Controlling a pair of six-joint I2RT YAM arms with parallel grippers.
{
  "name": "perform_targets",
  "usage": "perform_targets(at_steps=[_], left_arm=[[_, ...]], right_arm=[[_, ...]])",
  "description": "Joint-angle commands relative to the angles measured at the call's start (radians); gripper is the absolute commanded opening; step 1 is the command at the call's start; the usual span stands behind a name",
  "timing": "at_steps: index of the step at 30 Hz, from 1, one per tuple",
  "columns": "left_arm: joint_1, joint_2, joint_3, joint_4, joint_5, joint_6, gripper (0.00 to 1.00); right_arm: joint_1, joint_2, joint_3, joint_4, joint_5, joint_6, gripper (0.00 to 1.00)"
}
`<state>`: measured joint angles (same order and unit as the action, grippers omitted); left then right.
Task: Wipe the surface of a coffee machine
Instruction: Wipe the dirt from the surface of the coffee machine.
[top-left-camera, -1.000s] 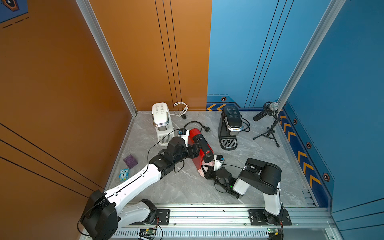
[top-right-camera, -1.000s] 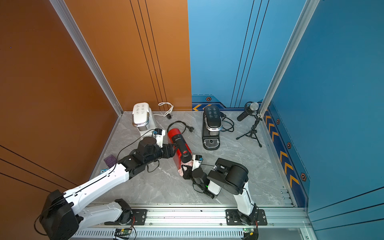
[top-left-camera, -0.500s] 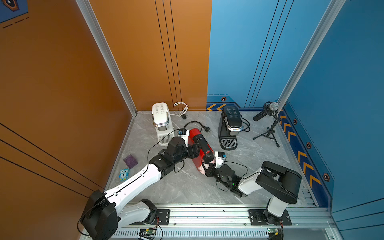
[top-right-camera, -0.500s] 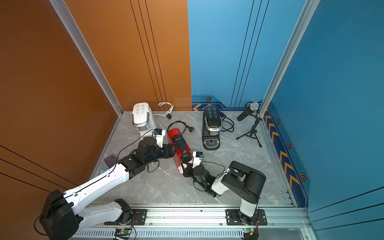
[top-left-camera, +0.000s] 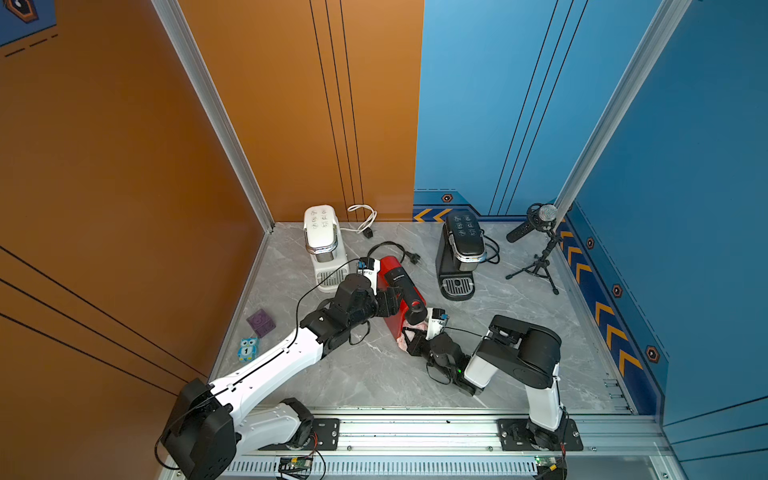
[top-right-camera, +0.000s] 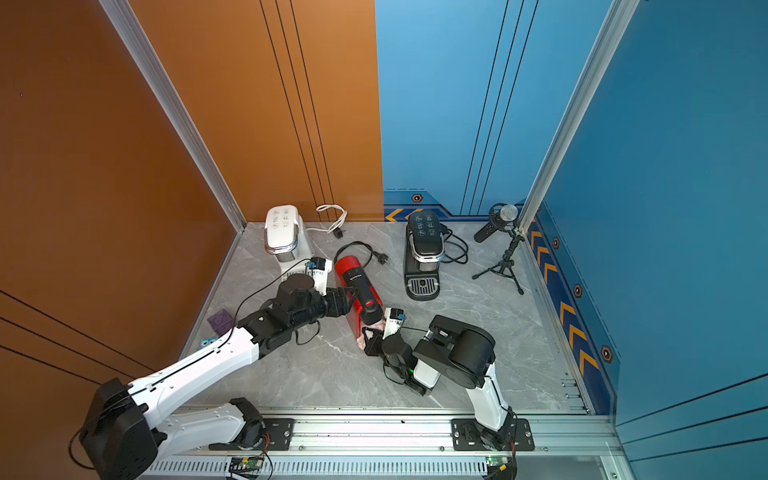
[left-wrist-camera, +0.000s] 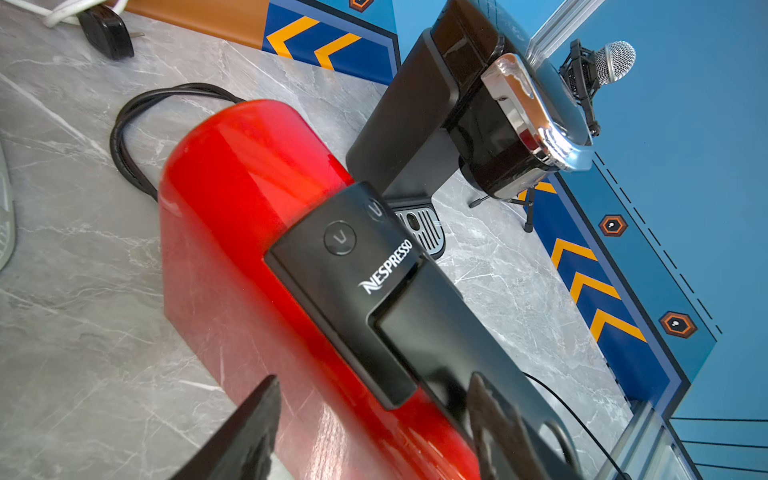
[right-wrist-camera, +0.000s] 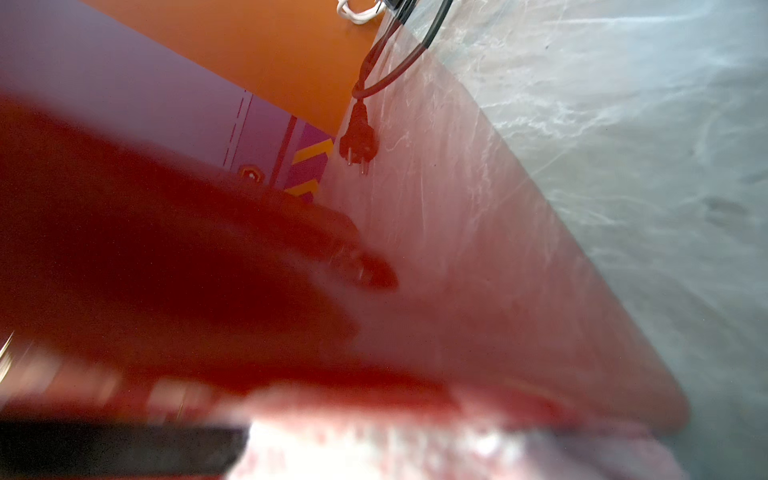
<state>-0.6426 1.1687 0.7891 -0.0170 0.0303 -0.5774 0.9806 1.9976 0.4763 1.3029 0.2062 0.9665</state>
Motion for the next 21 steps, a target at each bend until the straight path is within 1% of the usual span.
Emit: perform_targets(at_steps=[1,5,8,11,14,15,17,21], left_arm=[[-0.019,0.022,-0.039,-0.126,0.008,0.007,0.71],[-0.019,0.008,-0.04,-0.126,0.004,0.01,0.71],[-0.019,0.003,-0.043,-0.126,0.003,0.009,0.71],[-0.019,0.006,-0.046,-0.126,0.003,0.005,0.71],[-0.025,0.002,-0.05,-0.126,0.001,0.004,0.71],[-0.026,-0.003,-0.051,-0.126,0.0,0.002,0.71],[-0.026,-0.012,-0.056,-0.126,0.0,0.003,0.71],[-0.026,-0.02,-0.063,-0.126,0.007,0.008,0.71]], right_arm=[[-0.02,-0.069,0.029,-0.028,-0.017,-0.022,0.0],[-0.028,-0.236,0.049,-0.134,-0.059,-0.065,0.0],[-0.03,-0.254,0.06,-0.136,-0.091,-0.066,0.0],[-0.028,-0.194,0.077,-0.113,-0.103,-0.046,0.0],[-0.036,-0.088,0.104,-0.116,-0.09,-0.029,0.0],[-0.05,-0.059,0.114,-0.129,-0.092,-0.001,0.0],[-0.063,0.01,0.11,-0.063,-0.082,0.018,0.0],[-0.06,0.069,0.11,-0.078,-0.056,0.042,0.0]])
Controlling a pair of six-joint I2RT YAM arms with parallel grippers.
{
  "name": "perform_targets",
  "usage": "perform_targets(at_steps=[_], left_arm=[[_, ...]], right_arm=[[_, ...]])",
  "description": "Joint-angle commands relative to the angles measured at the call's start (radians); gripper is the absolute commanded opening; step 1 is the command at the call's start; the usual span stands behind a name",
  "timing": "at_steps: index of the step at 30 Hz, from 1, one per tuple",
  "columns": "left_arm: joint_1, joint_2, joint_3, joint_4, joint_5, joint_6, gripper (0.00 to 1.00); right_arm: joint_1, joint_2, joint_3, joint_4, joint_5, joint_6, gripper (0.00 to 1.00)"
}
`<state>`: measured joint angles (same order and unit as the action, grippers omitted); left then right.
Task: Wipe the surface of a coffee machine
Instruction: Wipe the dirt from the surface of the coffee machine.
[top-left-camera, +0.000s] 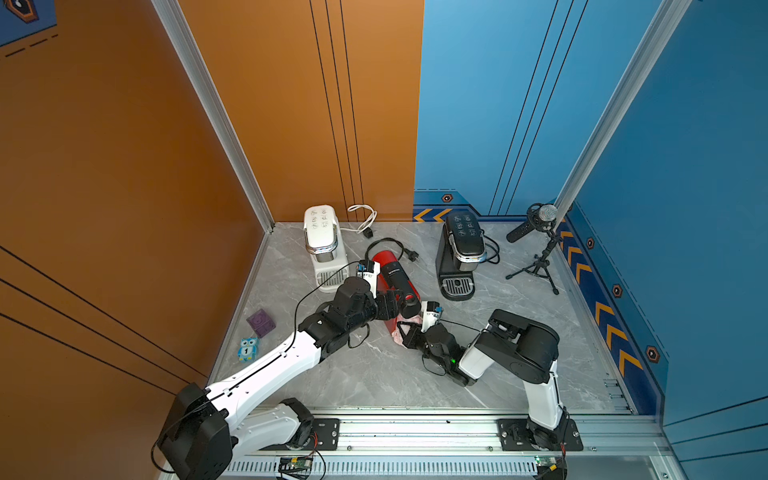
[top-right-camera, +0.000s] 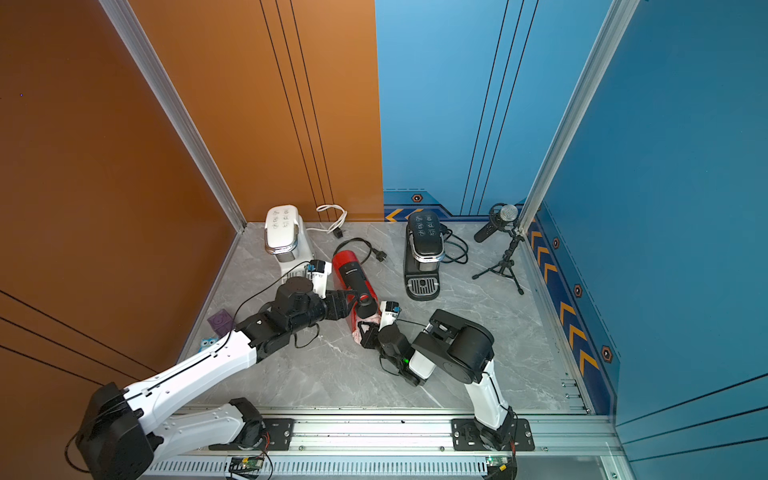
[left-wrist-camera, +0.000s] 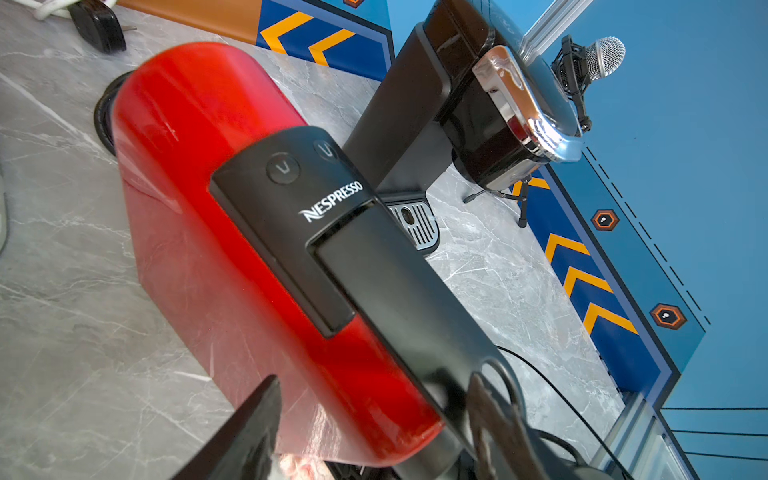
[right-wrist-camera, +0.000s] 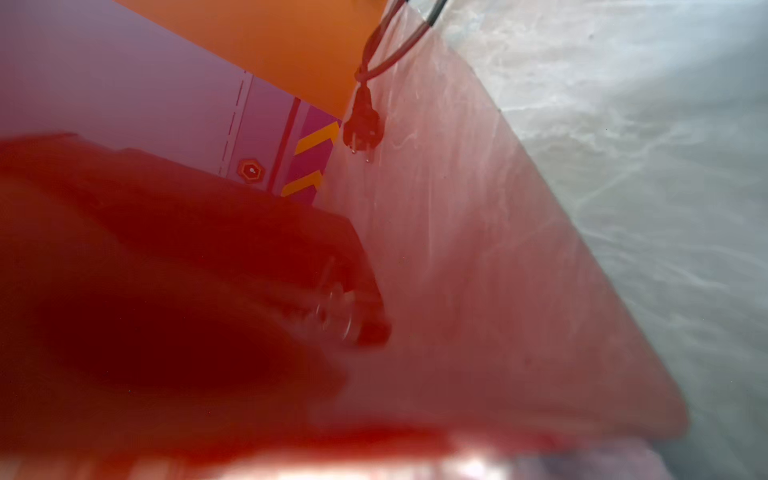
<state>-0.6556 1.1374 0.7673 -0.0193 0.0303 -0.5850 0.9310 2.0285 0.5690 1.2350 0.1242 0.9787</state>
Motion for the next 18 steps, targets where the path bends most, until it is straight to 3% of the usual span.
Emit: perform_targets(at_steps=[1,6,13,18], left_arm=[[-0.012,0.013,-0.042,-0.123,0.006,0.016,0.71],[-0.012,0.012,-0.042,-0.124,0.004,0.016,0.71],[-0.011,0.005,-0.046,-0.123,0.007,0.017,0.71],[-0.01,0.005,-0.049,-0.123,0.005,0.016,0.71]], right_arm=[[-0.004,0.039,0.017,-0.011,0.025,0.032,0.0],[0.023,-0.008,-0.017,-0.015,0.035,0.028,0.0],[0.023,-0.272,-0.012,-0.135,0.028,-0.062,0.0],[0.008,-0.235,0.044,-0.167,-0.015,-0.046,0.0]])
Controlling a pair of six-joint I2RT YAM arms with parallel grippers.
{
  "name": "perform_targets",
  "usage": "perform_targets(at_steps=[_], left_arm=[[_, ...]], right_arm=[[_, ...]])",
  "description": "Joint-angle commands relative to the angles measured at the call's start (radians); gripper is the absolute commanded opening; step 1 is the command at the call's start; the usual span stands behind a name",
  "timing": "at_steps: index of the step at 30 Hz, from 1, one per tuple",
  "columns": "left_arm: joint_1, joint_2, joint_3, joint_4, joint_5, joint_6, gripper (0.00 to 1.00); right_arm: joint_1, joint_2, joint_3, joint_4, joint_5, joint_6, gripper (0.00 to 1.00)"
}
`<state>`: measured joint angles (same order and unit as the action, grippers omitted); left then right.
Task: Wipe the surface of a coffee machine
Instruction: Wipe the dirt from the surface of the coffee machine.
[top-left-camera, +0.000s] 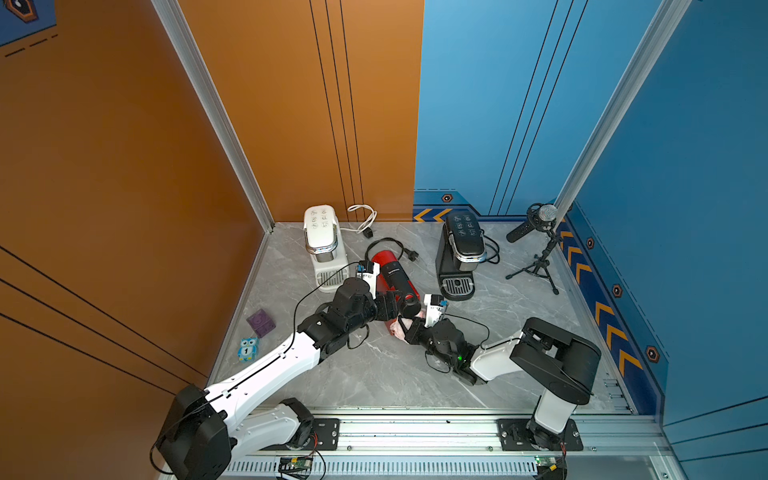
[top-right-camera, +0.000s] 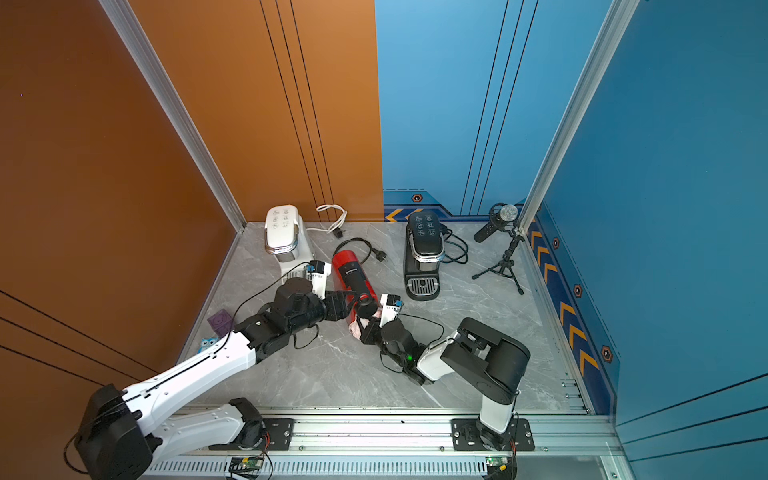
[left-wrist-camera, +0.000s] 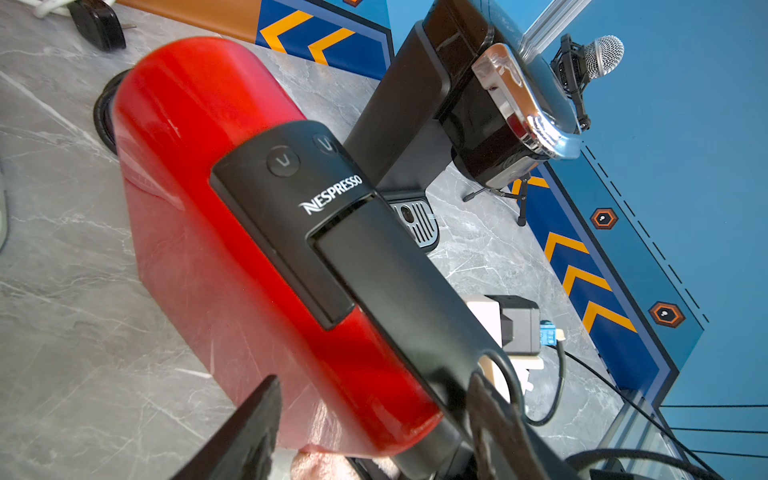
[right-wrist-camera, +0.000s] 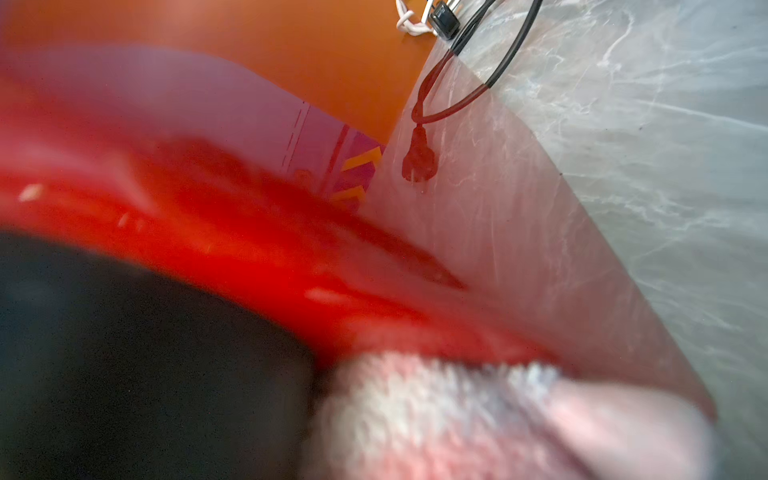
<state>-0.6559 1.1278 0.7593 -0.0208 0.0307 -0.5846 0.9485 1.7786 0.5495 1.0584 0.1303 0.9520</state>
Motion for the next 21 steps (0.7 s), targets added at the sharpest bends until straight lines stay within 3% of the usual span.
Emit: perform_targets(at_steps=[1,14,16,21], left_arm=[[-0.01,0.015,-0.041,-0.122,0.005,0.016,0.71],[-0.011,0.019,-0.041,-0.122,0.011,0.015,0.71],[-0.009,-0.002,-0.041,-0.125,0.011,0.021,0.71],[0.021,-0.076,-0.02,-0.159,0.011,0.041,0.73]], right_arm=[[-0.011,0.032,0.065,0.012,-0.022,-0.01,0.0],[-0.02,0.35,0.037,0.101,0.028,0.095,0.0],[-0.021,0.333,0.008,0.121,0.028,0.098,0.0],[0.005,0.156,-0.029,-0.032,0.053,0.041,0.0]])
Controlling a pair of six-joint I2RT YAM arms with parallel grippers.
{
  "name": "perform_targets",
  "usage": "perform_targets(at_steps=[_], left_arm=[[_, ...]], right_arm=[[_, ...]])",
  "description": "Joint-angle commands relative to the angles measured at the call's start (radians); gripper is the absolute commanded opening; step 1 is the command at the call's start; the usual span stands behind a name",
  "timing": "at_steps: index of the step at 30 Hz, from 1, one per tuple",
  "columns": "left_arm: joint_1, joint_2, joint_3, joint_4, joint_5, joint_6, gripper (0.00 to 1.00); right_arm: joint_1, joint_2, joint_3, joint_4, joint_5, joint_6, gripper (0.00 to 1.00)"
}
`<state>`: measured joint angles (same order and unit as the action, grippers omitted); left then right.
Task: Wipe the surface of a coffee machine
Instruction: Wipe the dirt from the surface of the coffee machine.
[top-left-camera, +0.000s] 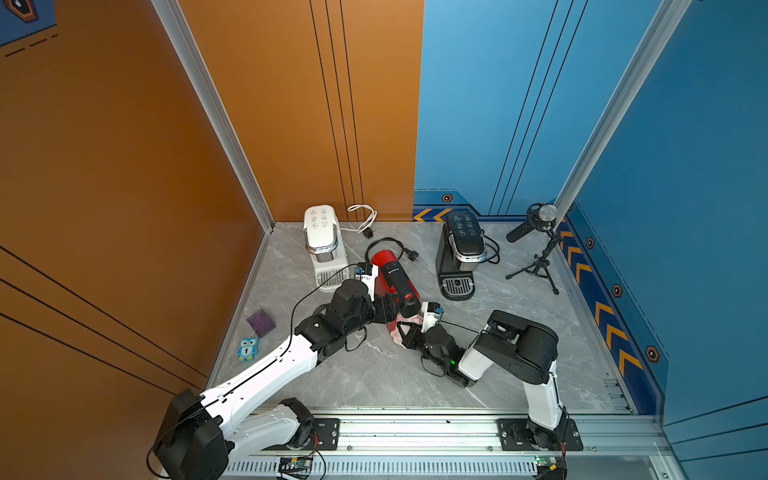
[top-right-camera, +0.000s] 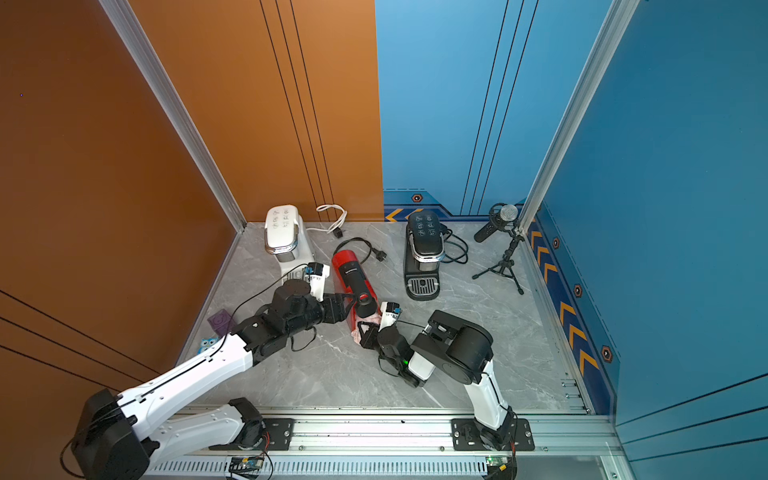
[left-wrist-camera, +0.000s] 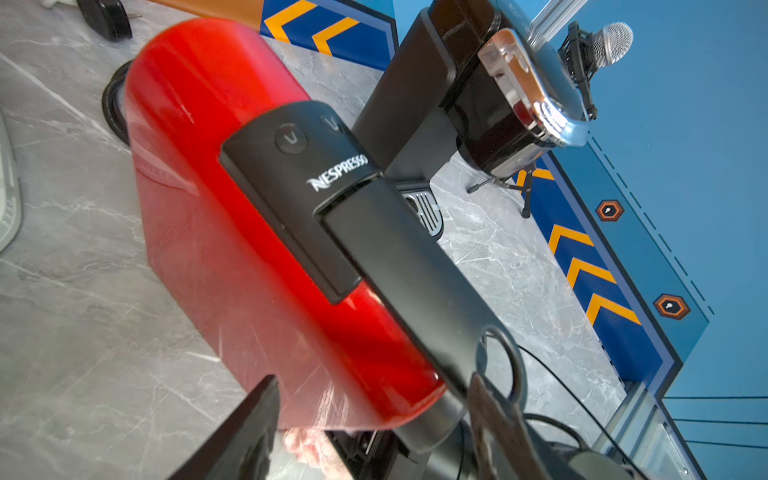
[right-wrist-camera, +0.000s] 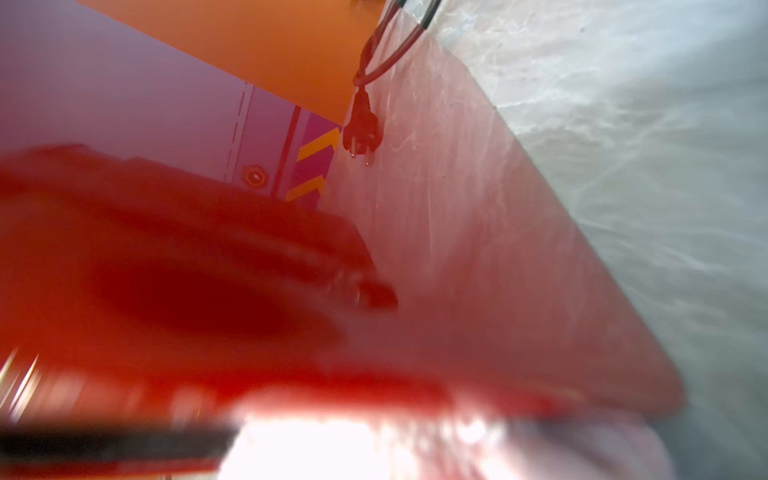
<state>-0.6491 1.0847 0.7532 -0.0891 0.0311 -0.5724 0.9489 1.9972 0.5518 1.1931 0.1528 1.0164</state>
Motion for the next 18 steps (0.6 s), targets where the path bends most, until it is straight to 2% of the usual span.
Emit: perform_targets(at_steps=[1,4,8,18], left_arm=[[0.019,-0.045,-0.011,-0.09,0.012,0.03,0.73],[0.03,-0.051,-0.008,-0.09,0.022,0.031,0.74],[0.037,-0.008,-0.005,-0.09,0.03,0.035,0.73],[0.037,0.017,-0.037,-0.09,0.026,0.031,0.72]], right_arm=[[0.009,-0.096,-0.03,-0.202,0.035,-0.036,0.0],[0.013,-0.157,-0.015,-0.262,0.041,-0.057,0.0],[0.008,-0.158,0.043,-0.269,0.011,-0.07,0.0],[-0.019,-0.078,0.069,-0.075,-0.023,-0.074,0.0]])
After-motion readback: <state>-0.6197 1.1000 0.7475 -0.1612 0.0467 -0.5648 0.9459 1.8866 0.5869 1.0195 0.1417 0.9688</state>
